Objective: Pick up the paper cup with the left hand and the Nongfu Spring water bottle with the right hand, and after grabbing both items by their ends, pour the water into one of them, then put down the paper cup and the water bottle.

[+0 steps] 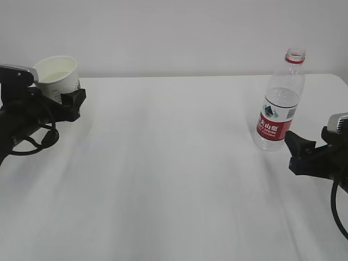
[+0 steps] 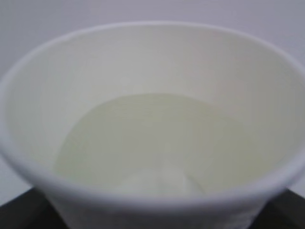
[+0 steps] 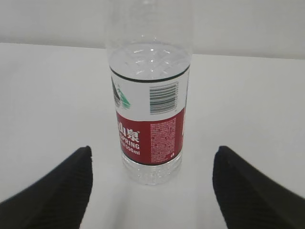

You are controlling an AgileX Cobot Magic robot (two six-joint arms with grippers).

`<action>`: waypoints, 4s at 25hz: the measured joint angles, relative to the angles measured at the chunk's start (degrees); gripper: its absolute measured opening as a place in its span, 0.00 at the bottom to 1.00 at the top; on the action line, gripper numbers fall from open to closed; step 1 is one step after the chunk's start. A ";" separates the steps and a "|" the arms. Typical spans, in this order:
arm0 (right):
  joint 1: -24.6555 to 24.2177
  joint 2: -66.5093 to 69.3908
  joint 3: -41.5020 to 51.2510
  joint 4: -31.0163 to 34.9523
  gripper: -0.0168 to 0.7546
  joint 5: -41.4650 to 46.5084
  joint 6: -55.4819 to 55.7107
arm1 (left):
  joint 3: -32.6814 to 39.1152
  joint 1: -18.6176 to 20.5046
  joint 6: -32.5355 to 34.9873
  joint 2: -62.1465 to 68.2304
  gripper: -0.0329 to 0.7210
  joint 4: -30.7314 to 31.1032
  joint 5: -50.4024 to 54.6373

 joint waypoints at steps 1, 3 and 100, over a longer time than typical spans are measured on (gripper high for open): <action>0.00 0.00 0.00 0.00 0.79 0.00 0.00 | 0.00 0.29 0.00 0.00 0.84 -0.35 0.00; 0.00 0.00 0.00 0.00 0.79 0.00 0.00 | 0.00 0.69 0.13 0.00 0.84 -0.89 0.00; 0.00 0.00 0.00 -1.50 0.79 0.00 0.00 | 9.73 1.68 3.15 4.79 0.96 -5.93 -5.26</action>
